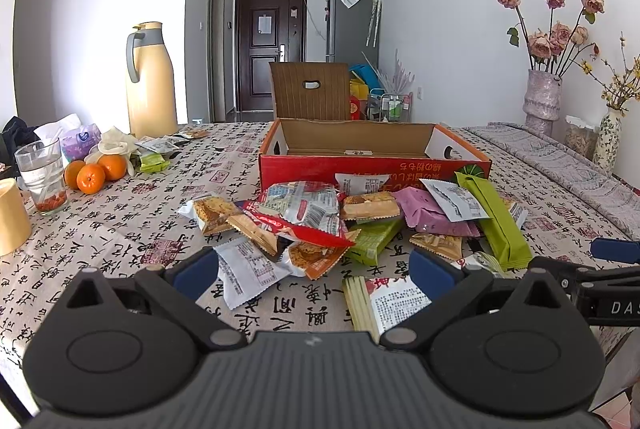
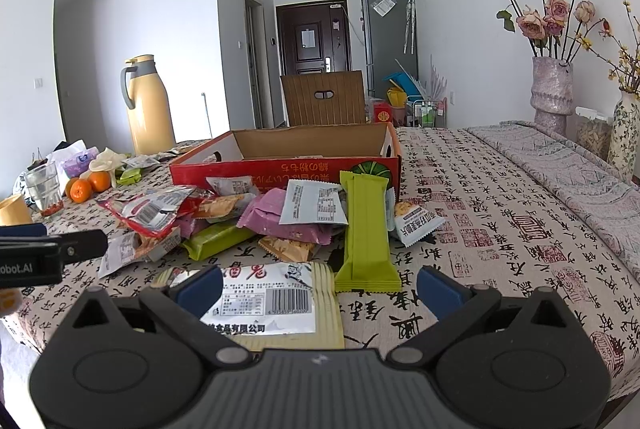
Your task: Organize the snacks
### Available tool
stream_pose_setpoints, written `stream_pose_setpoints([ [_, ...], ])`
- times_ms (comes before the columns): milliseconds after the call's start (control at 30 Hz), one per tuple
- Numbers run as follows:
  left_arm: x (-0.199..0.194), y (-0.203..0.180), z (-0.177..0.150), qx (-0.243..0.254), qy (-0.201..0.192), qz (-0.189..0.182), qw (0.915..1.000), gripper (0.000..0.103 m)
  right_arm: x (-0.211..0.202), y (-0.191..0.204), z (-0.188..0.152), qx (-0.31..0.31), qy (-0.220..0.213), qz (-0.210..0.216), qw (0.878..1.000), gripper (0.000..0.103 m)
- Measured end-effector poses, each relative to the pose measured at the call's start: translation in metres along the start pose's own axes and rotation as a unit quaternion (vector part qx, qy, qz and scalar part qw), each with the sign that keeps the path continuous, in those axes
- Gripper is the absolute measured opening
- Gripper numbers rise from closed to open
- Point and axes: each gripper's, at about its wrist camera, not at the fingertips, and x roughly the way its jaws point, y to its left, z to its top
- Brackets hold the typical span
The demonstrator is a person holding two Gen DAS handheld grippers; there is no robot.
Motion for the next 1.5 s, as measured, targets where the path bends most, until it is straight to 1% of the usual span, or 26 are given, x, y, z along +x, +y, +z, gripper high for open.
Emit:
stream_pose_setpoints([
  [1500, -0.0024, -0.0011, -0.0041, -0.002, 0.0, -0.002, 1.0, 0.103, 0.0003, 0.0016, -0.0011, 0.0, 0.006, -0.001, 1.0, 0.103],
])
